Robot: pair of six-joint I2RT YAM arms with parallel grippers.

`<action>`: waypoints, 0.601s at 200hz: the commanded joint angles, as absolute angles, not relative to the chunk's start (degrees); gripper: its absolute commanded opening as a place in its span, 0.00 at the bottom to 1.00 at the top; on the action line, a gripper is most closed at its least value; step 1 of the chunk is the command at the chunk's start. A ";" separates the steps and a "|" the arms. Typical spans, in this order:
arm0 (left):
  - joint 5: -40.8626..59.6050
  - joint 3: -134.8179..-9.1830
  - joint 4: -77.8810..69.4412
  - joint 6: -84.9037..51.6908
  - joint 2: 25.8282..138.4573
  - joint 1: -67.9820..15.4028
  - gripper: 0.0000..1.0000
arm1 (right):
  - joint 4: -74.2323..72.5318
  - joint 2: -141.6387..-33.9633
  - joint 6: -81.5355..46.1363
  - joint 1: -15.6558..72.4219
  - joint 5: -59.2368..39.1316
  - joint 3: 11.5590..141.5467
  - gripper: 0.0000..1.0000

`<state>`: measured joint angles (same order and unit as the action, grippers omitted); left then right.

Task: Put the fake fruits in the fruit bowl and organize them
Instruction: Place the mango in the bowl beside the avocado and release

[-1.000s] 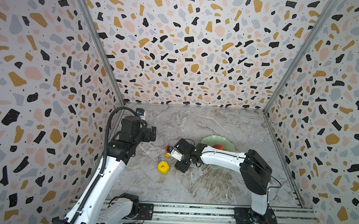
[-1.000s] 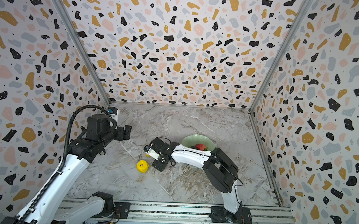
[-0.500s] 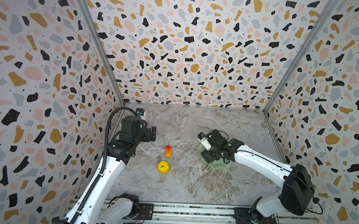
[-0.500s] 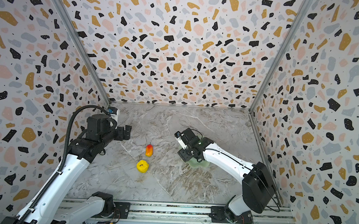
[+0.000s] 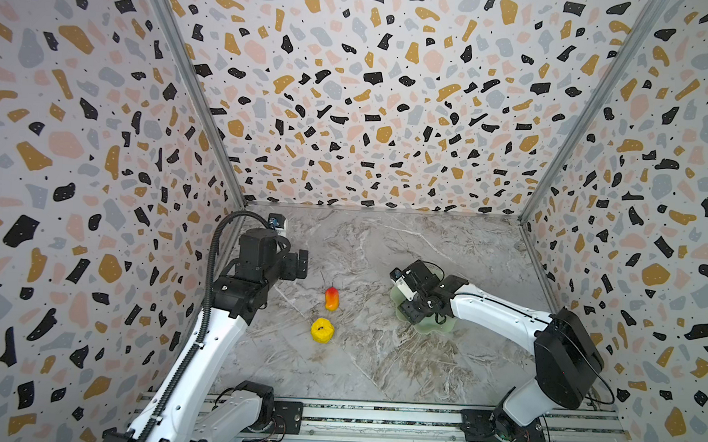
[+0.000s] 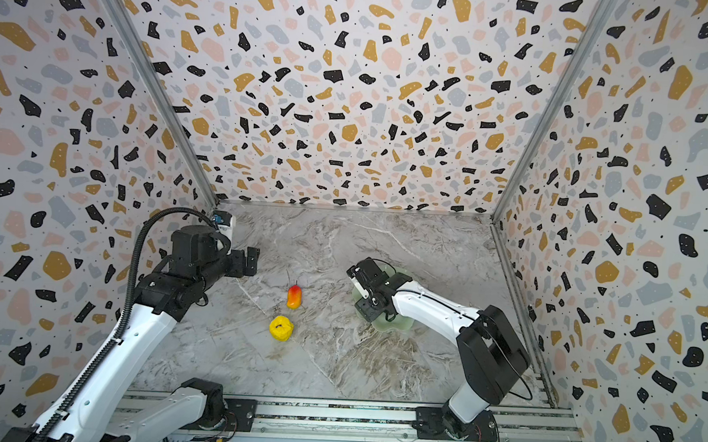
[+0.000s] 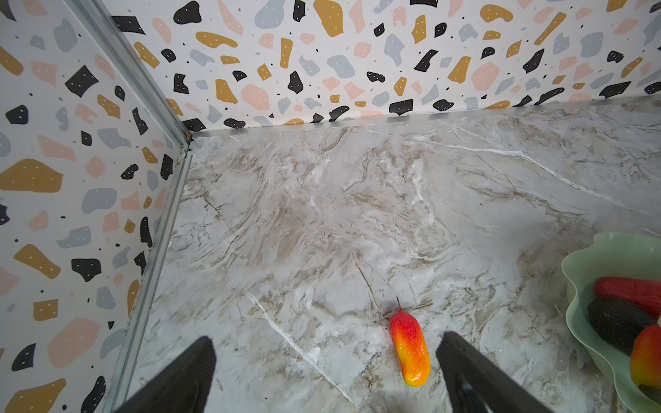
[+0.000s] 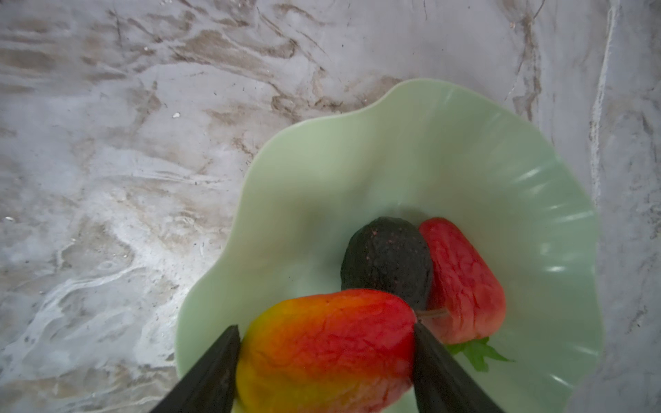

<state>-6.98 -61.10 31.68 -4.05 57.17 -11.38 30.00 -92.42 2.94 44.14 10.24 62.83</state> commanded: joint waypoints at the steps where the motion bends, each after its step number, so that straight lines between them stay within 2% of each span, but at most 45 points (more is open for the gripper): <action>1: -6.94 -60.65 31.01 -3.92 56.60 -11.69 0.99 | 29.41 -93.69 4.73 44.12 10.55 65.06 0.61; 25: -7.12 -60.50 30.90 -3.87 56.49 -11.67 1.00 | 29.71 -94.58 5.59 44.12 10.61 65.92 0.81; 51: -7.08 -60.64 30.75 -3.92 56.73 -11.69 0.99 | 30.28 -93.45 6.08 44.12 11.81 66.33 0.94; 82: -6.86 -60.71 30.77 -3.87 57.04 -11.69 1.00 | 31.74 -90.81 6.60 44.12 13.31 68.10 0.99; 120: -6.86 -60.82 30.74 -4.21 57.04 -11.69 1.00 | 32.09 -88.25 7.11 47.11 10.29 72.25 0.99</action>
<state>-6.98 -61.10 31.66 -4.08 57.23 -11.38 30.87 -91.94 6.46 44.69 11.99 67.94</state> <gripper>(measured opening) 0.995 0.994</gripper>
